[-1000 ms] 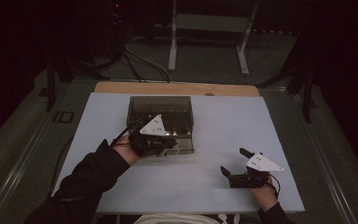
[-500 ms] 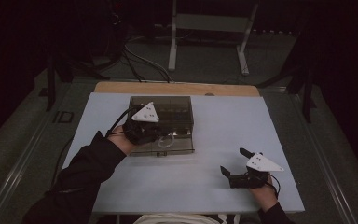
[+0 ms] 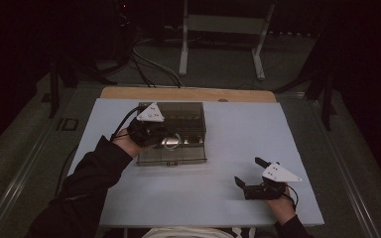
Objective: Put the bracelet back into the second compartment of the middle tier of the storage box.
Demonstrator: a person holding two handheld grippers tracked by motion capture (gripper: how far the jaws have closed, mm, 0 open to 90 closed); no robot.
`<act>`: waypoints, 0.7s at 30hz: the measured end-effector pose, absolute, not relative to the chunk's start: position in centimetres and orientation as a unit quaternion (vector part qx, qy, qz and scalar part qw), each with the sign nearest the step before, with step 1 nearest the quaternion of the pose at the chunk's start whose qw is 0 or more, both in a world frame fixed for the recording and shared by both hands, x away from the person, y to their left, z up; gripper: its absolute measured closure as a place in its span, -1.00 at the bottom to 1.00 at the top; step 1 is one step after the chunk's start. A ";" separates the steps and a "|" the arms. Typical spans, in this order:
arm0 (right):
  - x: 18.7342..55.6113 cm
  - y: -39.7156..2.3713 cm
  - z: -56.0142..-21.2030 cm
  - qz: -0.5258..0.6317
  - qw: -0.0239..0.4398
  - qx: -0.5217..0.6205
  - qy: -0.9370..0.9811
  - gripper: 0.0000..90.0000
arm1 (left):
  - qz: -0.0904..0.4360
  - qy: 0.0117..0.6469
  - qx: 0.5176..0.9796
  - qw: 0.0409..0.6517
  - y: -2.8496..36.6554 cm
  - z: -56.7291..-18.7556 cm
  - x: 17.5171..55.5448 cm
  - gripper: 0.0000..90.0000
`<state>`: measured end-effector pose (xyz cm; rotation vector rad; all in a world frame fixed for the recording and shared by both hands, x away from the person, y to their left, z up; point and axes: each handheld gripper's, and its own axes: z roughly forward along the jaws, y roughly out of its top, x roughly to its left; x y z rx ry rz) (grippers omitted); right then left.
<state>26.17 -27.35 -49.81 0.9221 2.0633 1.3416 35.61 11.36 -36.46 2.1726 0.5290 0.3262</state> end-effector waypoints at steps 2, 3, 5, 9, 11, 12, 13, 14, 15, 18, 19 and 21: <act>26.2 -27.3 -49.8 0.493 0.254 0.339 0.760 -1.00 | 0.127 0.216 0.868 0.429 11.5 -36.6 35.8 0.97; 26.2 -27.3 -49.8 0.494 0.254 0.339 0.759 -1.00 | 0.130 0.223 0.866 0.429 11.7 -36.9 36.1 0.97; 26.2 -27.4 -49.8 0.494 0.254 0.339 0.759 -1.00 | 0.130 0.224 0.865 0.430 11.8 -37.0 36.2 0.97; 26.2 -27.3 -49.8 0.493 0.253 0.339 0.760 -1.00 | 0.123 0.236 0.864 0.428 12.1 -38.0 36.7 0.97; 26.2 -27.3 -49.8 0.493 0.254 0.339 0.760 -1.00 | 0.119 0.239 0.863 0.430 12.2 -38.5 36.8 0.97; 26.2 -27.3 -49.8 0.493 0.253 0.339 0.760 -1.00 | 0.117 0.239 0.863 0.429 12.2 -38.6 36.9 0.97; 26.2 -27.3 -49.8 0.493 0.253 0.339 0.760 -1.00 | 0.117 0.238 0.864 0.428 12.2 -38.8 36.9 0.97; 26.2 -27.3 -49.8 0.493 0.253 0.339 0.760 -1.00 | 0.115 0.241 0.863 0.429 12.3 -39.0 36.9 0.97; 26.2 -27.3 -49.8 0.492 0.253 0.339 0.760 -1.00 | 0.112 0.242 0.864 0.428 12.3 -39.2 37.0 0.97; 26.2 -27.3 -49.8 0.493 0.253 0.339 0.760 -1.00 | 0.104 0.247 0.863 0.429 12.4 -39.9 37.2 0.97; 26.2 -27.3 -49.8 0.493 0.253 0.339 0.760 -1.00 | 0.103 0.248 0.862 0.430 12.3 -40.2 37.2 0.97; 26.2 -27.3 -49.8 0.493 0.253 0.340 0.760 -1.00 | 0.096 0.249 0.863 0.430 12.3 -40.6 37.3 0.97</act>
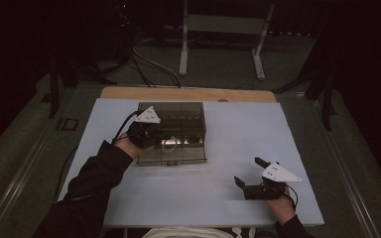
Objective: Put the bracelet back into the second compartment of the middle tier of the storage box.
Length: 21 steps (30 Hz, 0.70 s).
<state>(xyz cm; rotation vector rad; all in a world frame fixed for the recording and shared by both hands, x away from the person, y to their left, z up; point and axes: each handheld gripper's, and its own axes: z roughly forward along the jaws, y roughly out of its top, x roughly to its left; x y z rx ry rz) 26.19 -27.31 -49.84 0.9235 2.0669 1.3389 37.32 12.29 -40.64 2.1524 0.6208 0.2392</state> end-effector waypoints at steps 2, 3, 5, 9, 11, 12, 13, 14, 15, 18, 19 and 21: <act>26.2 -27.3 -49.8 0.492 0.253 0.340 0.761 -1.00 | 0.088 0.248 0.863 0.431 12.2 -41.1 37.4 0.97; 26.2 -27.3 -49.8 0.492 0.253 0.339 0.761 -1.00 | 0.086 0.246 0.865 0.429 12.1 -41.3 37.3 0.97; 26.2 -27.3 -49.9 0.492 0.253 0.339 0.761 -1.00 | 0.079 0.242 0.868 0.427 11.9 -41.7 37.3 0.97; 26.2 -27.3 -49.9 0.492 0.253 0.339 0.761 -1.00 | 0.068 0.241 0.872 0.420 11.6 -42.6 37.4 0.97; 26.2 -27.3 -49.9 0.491 0.253 0.339 0.761 -1.00 | 0.059 0.241 0.875 0.415 11.4 -43.2 37.5 0.97; 26.2 -27.3 -49.8 0.492 0.253 0.340 0.761 -1.00 | 0.060 0.242 0.876 0.413 11.3 -43.4 37.5 0.97; 26.2 -27.3 -49.9 0.492 0.253 0.340 0.761 -1.00 | 0.056 0.241 0.877 0.412 11.3 -43.6 37.5 0.97; 26.2 -27.3 -49.9 0.492 0.253 0.340 0.761 -1.00 | 0.056 0.241 0.878 0.410 11.2 -43.7 37.5 0.97; 26.2 -27.3 -49.9 0.491 0.253 0.340 0.761 -1.00 | 0.059 0.241 0.879 0.408 11.1 -43.8 37.5 0.97; 26.2 -27.3 -49.9 0.491 0.253 0.340 0.761 -1.00 | 0.061 0.243 0.881 0.402 11.0 -44.1 37.7 0.96; 26.2 -27.3 -49.9 0.491 0.253 0.340 0.762 -1.00 | 0.062 0.244 0.881 0.400 11.0 -44.2 37.8 0.97; 26.2 -27.3 -49.9 0.491 0.253 0.340 0.761 -1.00 | 0.062 0.249 0.881 0.397 11.1 -44.3 38.0 0.97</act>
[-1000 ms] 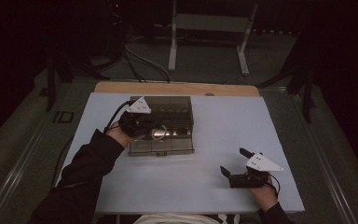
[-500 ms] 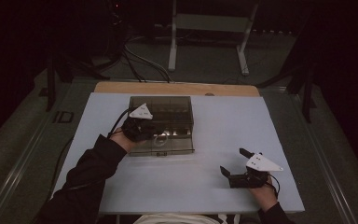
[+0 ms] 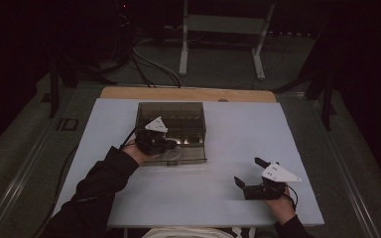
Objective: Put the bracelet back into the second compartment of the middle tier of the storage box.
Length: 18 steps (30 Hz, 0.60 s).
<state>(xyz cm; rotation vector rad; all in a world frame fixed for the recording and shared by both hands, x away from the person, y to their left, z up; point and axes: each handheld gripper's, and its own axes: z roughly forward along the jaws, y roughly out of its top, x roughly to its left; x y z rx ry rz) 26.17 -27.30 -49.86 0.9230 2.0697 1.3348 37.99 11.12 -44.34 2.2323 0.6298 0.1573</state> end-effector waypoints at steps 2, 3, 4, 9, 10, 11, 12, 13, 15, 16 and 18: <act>26.2 -27.3 -49.8 0.491 0.253 0.340 0.761 -1.00 | 0.070 0.253 0.883 0.390 11.2 -44.5 38.2 0.97; 26.2 -27.3 -49.9 0.491 0.253 0.340 0.761 -1.00 | 0.069 0.253 0.884 0.388 11.2 -44.6 38.2 0.96; 26.2 -27.3 -49.9 0.491 0.253 0.340 0.761 -1.00 | 0.065 0.255 0.883 0.388 11.3 -44.8 38.3 0.97; 26.2 -27.3 -49.9 0.490 0.252 0.340 0.762 -1.00 | 0.067 0.252 0.889 0.377 11.2 -45.4 38.3 0.96; 26.2 -27.3 -49.9 0.490 0.252 0.339 0.762 -1.00 | 0.067 0.250 0.890 0.376 11.1 -45.5 38.2 0.96; 26.2 -27.3 -49.9 0.489 0.252 0.339 0.763 -1.00 | 0.065 0.250 0.890 0.377 11.0 -45.5 38.2 0.96; 26.2 -27.3 -49.9 0.489 0.252 0.339 0.763 -1.00 | 0.064 0.249 0.891 0.374 10.9 -45.6 38.2 0.96; 26.2 -27.3 -49.9 0.489 0.252 0.339 0.763 -1.00 | 0.070 0.246 0.893 0.369 10.8 -45.6 38.2 0.96; 26.2 -27.3 -49.9 0.489 0.253 0.339 0.763 -1.00 | 0.071 0.247 0.893 0.368 10.7 -45.6 38.2 0.96; 26.2 -27.3 -49.9 0.489 0.252 0.339 0.763 -1.00 | 0.071 0.247 0.894 0.367 10.6 -45.7 38.3 0.96; 26.2 -27.3 -49.9 0.489 0.252 0.339 0.763 -1.00 | 0.072 0.248 0.893 0.368 10.6 -45.8 38.5 0.96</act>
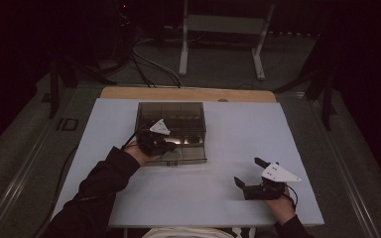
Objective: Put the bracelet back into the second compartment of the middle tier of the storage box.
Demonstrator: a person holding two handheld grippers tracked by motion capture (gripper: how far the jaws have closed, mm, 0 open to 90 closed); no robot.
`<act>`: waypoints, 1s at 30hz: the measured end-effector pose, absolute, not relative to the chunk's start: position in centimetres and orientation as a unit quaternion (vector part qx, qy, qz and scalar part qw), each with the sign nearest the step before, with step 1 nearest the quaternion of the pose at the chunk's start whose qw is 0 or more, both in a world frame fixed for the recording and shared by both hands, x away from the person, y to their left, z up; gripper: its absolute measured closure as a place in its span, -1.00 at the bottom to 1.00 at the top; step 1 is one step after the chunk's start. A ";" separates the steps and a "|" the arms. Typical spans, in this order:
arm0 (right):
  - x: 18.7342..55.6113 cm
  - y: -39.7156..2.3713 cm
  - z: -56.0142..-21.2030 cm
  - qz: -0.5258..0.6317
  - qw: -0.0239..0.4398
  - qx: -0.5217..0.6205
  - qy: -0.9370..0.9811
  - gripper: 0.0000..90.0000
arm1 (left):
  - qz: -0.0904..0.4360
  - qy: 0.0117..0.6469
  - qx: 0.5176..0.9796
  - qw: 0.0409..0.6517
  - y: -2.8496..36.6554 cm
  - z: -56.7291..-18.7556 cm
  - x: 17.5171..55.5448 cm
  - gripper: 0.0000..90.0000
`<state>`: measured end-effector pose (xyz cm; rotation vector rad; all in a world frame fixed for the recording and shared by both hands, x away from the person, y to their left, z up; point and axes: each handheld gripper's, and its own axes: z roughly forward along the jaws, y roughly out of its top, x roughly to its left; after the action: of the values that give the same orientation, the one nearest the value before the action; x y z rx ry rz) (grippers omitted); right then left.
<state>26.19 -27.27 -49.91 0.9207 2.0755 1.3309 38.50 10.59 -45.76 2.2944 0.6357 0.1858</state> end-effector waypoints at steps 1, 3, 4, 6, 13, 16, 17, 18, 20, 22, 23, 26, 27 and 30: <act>26.2 -27.3 -49.9 0.489 0.252 0.338 0.763 -1.00 | 0.074 0.248 0.891 0.372 10.6 -45.8 38.6 0.96; 26.2 -27.2 -49.9 0.488 0.252 0.338 0.764 -1.00 | 0.078 0.246 0.890 0.376 10.7 -45.8 38.8 0.94; 26.2 -27.2 -49.9 0.487 0.252 0.338 0.765 -1.00 | 0.080 0.249 0.889 0.376 10.7 -45.9 38.8 0.94; 26.2 -27.2 -49.9 0.487 0.252 0.338 0.765 -1.00 | 0.079 0.252 0.886 0.381 10.8 -45.8 38.9 0.83; 26.2 -27.3 -49.9 0.488 0.252 0.338 0.764 -1.00 | 0.077 0.249 0.883 0.391 11.3 -44.6 38.1 0.30; 26.2 -27.3 -49.9 0.487 0.253 0.338 0.764 -1.00 | 0.075 0.247 0.880 0.399 11.5 -43.9 37.6 0.14; 26.2 -27.3 -49.9 0.487 0.253 0.339 0.764 -1.00 | 0.076 0.244 0.880 0.400 11.6 -43.7 37.5 0.11; 26.2 -27.3 -49.9 0.487 0.253 0.339 0.764 -1.00 | 0.076 0.244 0.879 0.402 11.7 -43.5 37.4 0.08; 26.2 -27.3 -49.9 0.487 0.253 0.339 0.764 -1.00 | 0.074 0.246 0.878 0.404 11.8 -43.2 37.1 -0.01; 26.2 -27.3 -49.9 0.487 0.253 0.339 0.764 -1.00 | 0.076 0.246 0.879 0.402 12.0 -43.0 36.9 -0.12; 26.2 -27.3 -49.9 0.488 0.253 0.340 0.764 -1.00 | 0.078 0.250 0.879 0.400 12.0 -42.9 36.9 -0.14; 26.2 -27.3 -49.9 0.487 0.253 0.340 0.764 -1.00 | 0.081 0.258 0.877 0.398 12.3 -42.7 36.8 -0.34; 26.2 -27.3 -49.9 0.488 0.252 0.340 0.764 -1.00 | 0.080 0.257 0.877 0.398 12.4 -42.7 36.7 -0.36; 26.2 -27.2 -49.9 0.486 0.253 0.339 0.764 -1.00 | 0.086 0.264 0.877 0.393 12.6 -42.6 36.5 -0.51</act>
<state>26.18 -27.24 -49.90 0.9211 2.0777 1.3221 36.54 12.58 -42.58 2.2250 0.6696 0.2192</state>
